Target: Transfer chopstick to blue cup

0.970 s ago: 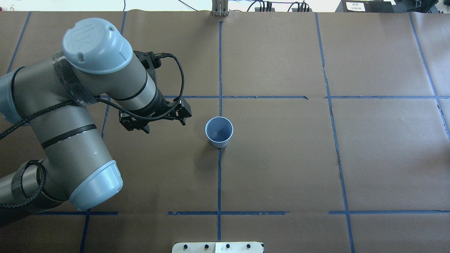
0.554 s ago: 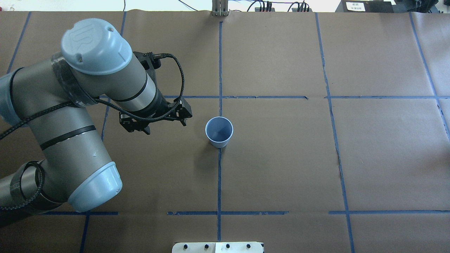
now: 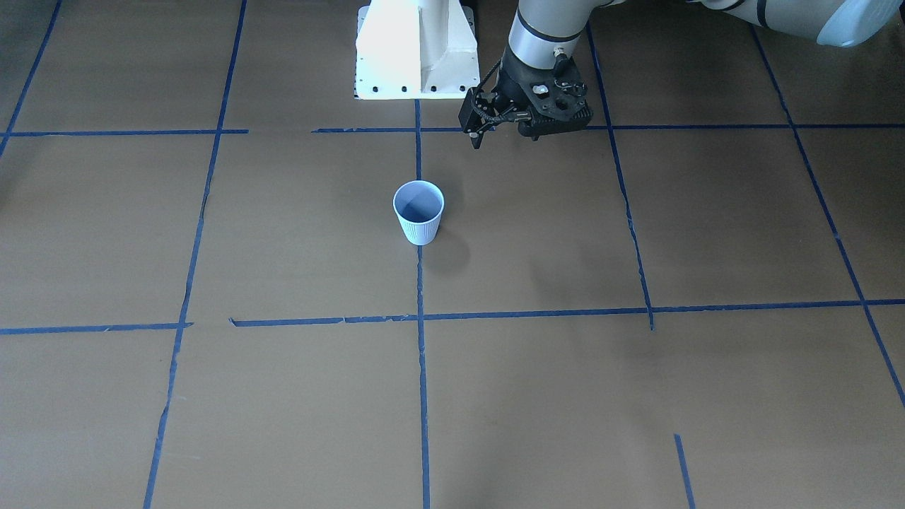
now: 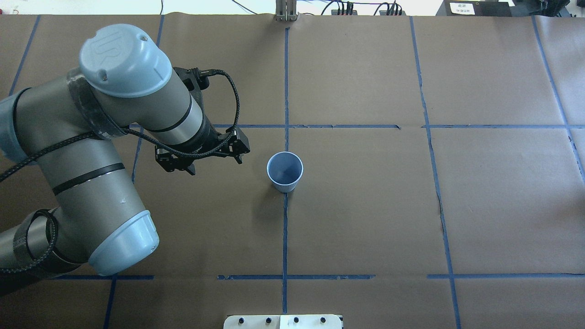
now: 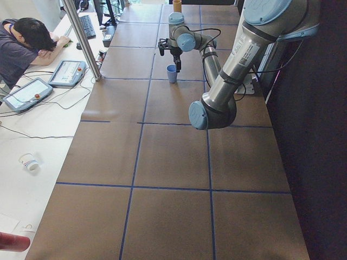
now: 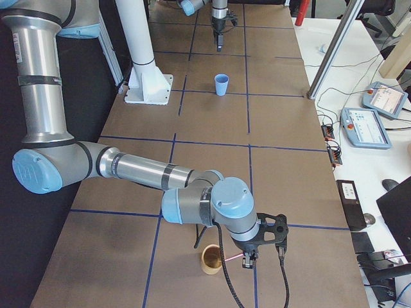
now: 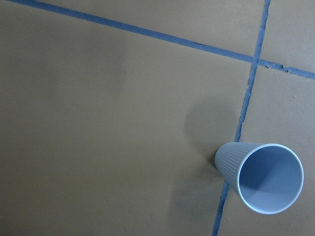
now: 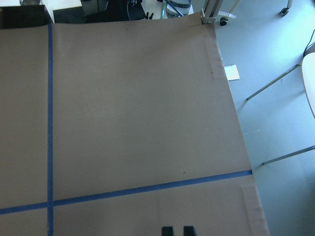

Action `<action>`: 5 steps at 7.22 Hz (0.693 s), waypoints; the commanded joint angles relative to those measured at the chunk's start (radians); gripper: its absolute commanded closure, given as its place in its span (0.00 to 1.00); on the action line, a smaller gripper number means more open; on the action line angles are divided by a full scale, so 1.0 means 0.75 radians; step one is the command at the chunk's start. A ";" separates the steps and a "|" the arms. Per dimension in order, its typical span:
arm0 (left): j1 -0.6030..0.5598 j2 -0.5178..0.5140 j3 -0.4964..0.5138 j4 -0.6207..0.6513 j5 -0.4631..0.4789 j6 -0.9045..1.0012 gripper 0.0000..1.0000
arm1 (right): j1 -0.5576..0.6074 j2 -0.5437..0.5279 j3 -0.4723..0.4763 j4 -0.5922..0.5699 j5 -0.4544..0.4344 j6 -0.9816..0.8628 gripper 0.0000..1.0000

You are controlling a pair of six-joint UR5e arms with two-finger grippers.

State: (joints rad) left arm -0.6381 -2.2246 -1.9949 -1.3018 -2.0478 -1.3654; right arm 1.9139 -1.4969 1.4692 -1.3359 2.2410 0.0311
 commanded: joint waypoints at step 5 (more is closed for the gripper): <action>-0.037 0.011 -0.046 0.011 -0.002 0.016 0.00 | 0.093 0.127 0.505 -0.589 -0.002 -0.007 0.98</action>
State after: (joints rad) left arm -0.6471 -2.2211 -2.0091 -1.2993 -2.0483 -1.3600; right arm 1.9931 -1.4982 1.8069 -1.6109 2.2384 0.0222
